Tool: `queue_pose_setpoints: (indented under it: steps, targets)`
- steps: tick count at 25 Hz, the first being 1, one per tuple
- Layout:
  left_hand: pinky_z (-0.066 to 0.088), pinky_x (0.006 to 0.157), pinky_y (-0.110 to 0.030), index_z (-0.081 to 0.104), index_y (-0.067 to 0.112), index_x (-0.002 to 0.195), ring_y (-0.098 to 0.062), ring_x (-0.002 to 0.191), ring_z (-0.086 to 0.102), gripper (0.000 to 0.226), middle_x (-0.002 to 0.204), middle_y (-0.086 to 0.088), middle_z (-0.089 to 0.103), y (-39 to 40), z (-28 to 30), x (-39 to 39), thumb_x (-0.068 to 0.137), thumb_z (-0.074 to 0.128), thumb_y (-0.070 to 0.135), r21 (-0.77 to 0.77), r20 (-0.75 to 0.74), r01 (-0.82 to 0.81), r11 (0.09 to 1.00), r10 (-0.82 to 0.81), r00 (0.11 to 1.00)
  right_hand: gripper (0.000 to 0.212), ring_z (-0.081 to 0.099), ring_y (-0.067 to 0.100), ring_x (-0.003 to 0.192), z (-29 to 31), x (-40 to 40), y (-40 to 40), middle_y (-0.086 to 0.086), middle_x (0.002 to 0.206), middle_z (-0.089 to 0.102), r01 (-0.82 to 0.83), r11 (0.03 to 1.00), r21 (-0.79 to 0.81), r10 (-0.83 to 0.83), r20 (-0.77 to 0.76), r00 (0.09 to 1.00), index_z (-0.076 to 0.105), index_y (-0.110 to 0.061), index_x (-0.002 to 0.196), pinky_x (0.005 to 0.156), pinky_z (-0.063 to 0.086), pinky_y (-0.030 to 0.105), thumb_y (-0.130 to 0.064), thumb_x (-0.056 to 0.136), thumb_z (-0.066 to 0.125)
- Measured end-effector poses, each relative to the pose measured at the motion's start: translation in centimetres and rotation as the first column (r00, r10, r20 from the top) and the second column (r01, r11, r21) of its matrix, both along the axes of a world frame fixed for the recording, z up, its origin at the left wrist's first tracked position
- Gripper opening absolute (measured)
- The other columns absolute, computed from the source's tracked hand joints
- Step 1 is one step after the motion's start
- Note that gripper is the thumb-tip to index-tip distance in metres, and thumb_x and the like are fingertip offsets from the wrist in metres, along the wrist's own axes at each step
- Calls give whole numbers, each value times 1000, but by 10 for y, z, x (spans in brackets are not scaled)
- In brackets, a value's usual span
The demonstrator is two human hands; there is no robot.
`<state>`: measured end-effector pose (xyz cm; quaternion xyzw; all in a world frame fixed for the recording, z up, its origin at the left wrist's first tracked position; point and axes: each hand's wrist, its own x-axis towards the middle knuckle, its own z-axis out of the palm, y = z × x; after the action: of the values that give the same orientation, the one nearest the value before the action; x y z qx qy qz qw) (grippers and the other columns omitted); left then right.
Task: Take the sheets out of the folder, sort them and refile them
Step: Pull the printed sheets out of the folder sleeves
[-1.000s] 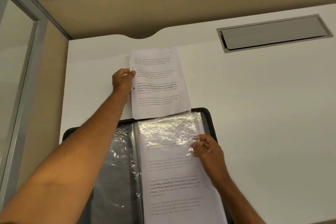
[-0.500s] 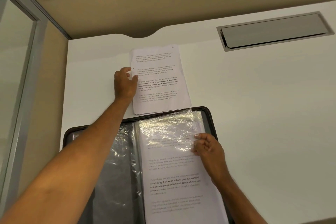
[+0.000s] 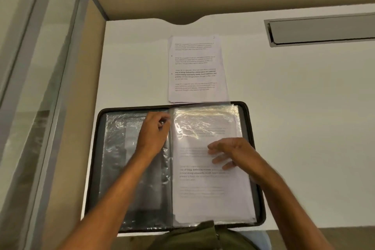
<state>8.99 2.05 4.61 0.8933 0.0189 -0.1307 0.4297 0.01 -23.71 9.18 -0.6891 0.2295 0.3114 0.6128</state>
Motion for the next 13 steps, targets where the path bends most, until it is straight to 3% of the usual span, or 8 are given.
queue_pose_setpoints:
  steps: [2, 4, 7, 10, 13]
  targets:
    - [47, 78, -10, 70, 28, 114, 2, 93, 63, 14, 111, 14, 65, 13, 5, -30, 101, 65, 27, -110, -165, -5, 994, -13, 986, 23, 76, 14, 102, 16, 4, 18, -7, 111, 79, -70, 995, 66, 68, 41, 997, 81, -24, 111, 94, 61, 38, -36, 102, 63]
    - [52, 87, -21, 69, 32, 115, 1, 99, 67, 17, 109, 10, 73, 22, 9, -48, 100, 63, 38, -245, -314, -76, 967, -5, 950, 28, 69, 9, 115, 28, 7, 39, -13, 119, 76, -125, 985, 117, 113, 101, 988, 80, -31, 113, 105, 53, 37, -48, 98, 64]
    - [54, 98, -36, 66, 29, 122, -16, 111, 70, 50, 116, 7, 75, 42, 14, -62, 92, 50, 65, -405, -473, -251, 879, 33, 881, 41, 57, 0, 129, 35, 9, 79, -23, 133, 68, -221, 959, 179, 191, 174, 966, 74, -42, 124, 111, 41, 30, -63, 93, 58]
    - [50, 104, -45, 61, 27, 138, -23, 123, 66, 82, 134, -4, 69, 71, 13, -69, 86, 37, 86, -492, -546, -322, 809, 1, 838, 46, 53, -8, 131, 31, 7, 112, -25, 139, 63, -259, 939, 227, 211, 216, 953, 67, -40, 136, 108, 35, 24, -59, 96, 53]
    - [44, 109, -54, 56, 20, 144, -34, 125, 64, 104, 136, -15, 66, 98, 15, -71, 78, 30, 95, -515, -613, -386, 766, -15, 790, 50, 51, -17, 126, 18, 5, 139, -23, 142, 61, -295, 921, 255, 240, 223, 945, 61, -37, 143, 99, 36, 12, -54, 96, 53]
